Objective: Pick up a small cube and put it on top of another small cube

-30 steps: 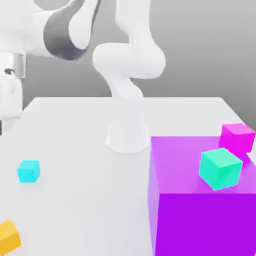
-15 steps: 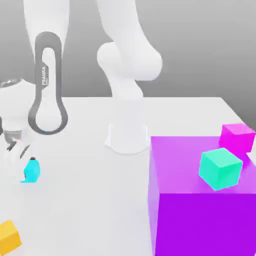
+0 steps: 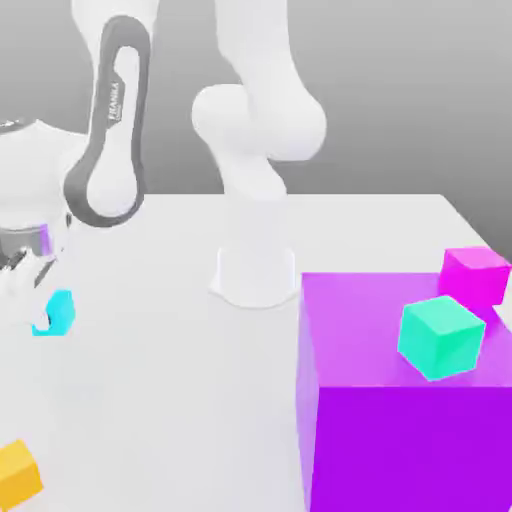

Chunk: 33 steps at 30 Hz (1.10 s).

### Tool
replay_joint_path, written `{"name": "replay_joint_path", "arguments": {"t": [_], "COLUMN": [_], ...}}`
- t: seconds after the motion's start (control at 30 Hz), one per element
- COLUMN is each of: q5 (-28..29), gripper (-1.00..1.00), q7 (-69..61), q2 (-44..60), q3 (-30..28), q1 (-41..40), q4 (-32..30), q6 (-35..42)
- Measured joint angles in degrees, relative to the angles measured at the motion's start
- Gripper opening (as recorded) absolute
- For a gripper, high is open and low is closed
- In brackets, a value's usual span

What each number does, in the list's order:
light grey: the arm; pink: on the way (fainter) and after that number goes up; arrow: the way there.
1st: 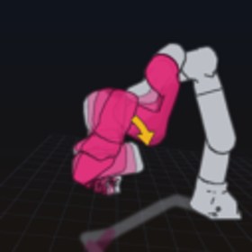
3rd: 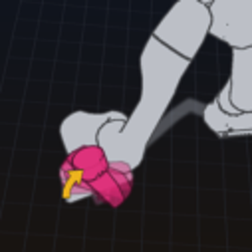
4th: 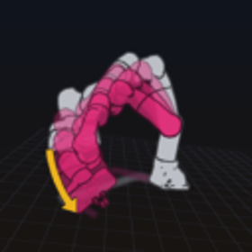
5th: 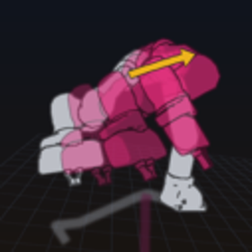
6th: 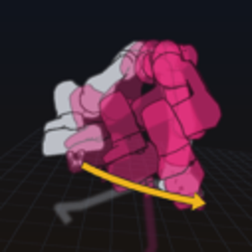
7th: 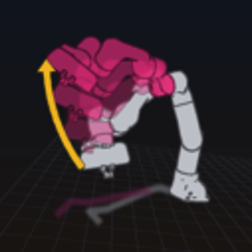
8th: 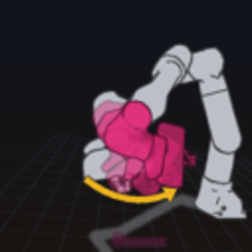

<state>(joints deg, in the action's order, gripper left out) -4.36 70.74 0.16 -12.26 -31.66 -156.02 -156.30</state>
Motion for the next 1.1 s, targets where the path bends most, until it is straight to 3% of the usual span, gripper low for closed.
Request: {"name": "replay_joint_path", "arguments": {"t": [0.17, 0.63, 0.77, 0.8, 1.0, 1.1], "q5": [-1.02, -3.46, -3.03, -2.95, -2.73, -2.68], "gripper": [-1.00, -1.00, -1.00, 1.00, 1.00, 1.00], "q7": [-7.75, -26.01, -29.32, -29.46, -29.43, -29.70], "q2": [-5.56, -19.03, -17.41, -16.81, -16.52, -18.22], "q3": [5.90, 26.01, 31.81, 32.34, 32.63, 32.30], "q1": [12.57, 37.85, 43.53, 43.86, 43.99, 44.09], "q4": [5.70, 18.05, 17.61, 16.83, 16.44, 19.41], "q6": [10.75, 36.10, 34.30, 32.95, 32.27, 36.90]}}
